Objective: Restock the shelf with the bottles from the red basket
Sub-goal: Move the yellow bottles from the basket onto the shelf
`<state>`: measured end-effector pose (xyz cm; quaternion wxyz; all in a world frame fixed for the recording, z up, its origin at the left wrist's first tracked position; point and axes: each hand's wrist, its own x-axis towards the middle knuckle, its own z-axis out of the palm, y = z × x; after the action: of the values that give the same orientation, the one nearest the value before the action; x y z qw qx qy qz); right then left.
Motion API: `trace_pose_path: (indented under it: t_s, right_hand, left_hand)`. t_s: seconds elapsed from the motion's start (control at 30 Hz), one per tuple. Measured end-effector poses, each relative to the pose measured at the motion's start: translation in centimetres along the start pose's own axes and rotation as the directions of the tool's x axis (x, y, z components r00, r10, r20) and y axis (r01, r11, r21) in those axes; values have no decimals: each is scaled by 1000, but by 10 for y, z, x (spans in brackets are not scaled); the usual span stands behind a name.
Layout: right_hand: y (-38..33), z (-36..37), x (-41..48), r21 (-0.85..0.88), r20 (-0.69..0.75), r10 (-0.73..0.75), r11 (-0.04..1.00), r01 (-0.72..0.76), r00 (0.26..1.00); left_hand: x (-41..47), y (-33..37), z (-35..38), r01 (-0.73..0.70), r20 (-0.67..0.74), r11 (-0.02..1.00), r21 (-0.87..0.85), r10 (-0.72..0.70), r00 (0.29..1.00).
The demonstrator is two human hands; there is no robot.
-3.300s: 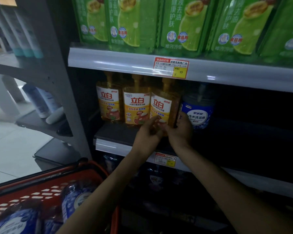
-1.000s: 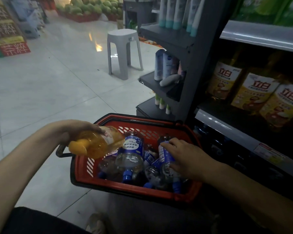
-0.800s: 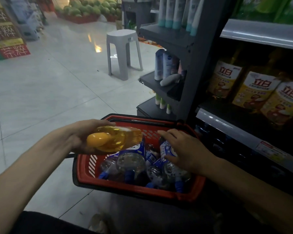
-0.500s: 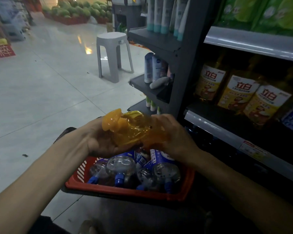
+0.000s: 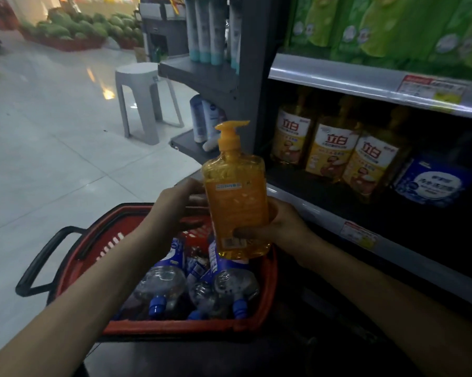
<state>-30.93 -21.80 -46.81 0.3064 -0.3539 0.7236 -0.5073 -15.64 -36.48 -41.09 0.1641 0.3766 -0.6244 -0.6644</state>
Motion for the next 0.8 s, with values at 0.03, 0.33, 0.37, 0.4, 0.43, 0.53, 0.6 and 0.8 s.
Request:
trace_pose_path:
  t_s: [0.03, 0.33, 0.37, 0.4, 0.43, 0.53, 0.6, 0.8]
  right_hand:
    - [-1, -2, 0, 3, -42, 4, 1000, -4, 999]
    - [-3, 15, -6, -70, -383, -243, 970, 234, 891]
    - [-1, 18, -8, -128, -344, -273, 961, 244, 898]
    - [2, 19, -10, -193, -303, -310, 946, 261, 901]
    - [0, 19, -15, -230, -274, -315, 939, 257, 908]
    - [-4, 11, -25, -142, -204, -319, 945, 295, 926]
    - [-9, -3, -30, -82, -150, -306, 951, 297, 940]
    - [-13, -43, -24, -85, -9, -71, 994, 70, 997]
  left_hand:
    - [-2, -1, 7, -40, -6, 999, 19, 40, 999]
    - [2, -33, 73, -257, 61, 966, -18, 258, 964]
    - [5, -33, 74, -239, 30, 968, -72, 242, 970]
    - [9, -35, 73, -236, -5, 964, -121, 237, 972]
    - [10, -35, 71, -247, -44, 956, -160, 243, 969]
    - [11, -32, 66, -306, -111, 939, -159, 291, 950]
    - [11, -28, 62, -311, -90, 939, -146, 301, 950]
    - [12, -31, 63, -330, 20, 925, -186, 340, 940]
